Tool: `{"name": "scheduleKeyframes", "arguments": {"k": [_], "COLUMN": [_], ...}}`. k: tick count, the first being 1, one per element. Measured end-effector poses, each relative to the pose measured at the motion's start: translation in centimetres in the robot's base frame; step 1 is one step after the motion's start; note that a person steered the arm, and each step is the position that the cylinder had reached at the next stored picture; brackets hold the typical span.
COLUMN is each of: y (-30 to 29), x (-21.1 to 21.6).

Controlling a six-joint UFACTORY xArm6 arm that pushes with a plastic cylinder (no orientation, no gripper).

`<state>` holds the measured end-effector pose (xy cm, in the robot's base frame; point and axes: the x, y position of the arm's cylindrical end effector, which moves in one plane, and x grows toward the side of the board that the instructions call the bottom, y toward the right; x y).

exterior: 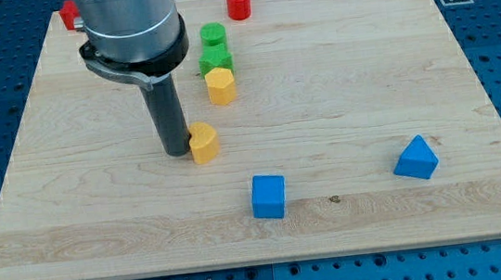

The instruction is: Slide the yellow heart to the left side

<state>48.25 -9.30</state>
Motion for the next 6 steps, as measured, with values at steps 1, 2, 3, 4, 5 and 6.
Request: {"name": "scheduleKeyframes", "arguments": {"k": [1,2,3,4,5,6], "y": [0.0,0.0,0.0,-0.2,-0.2,0.7], "x": [-0.4,-1.0,-1.0,0.0,0.7,-0.3]}}
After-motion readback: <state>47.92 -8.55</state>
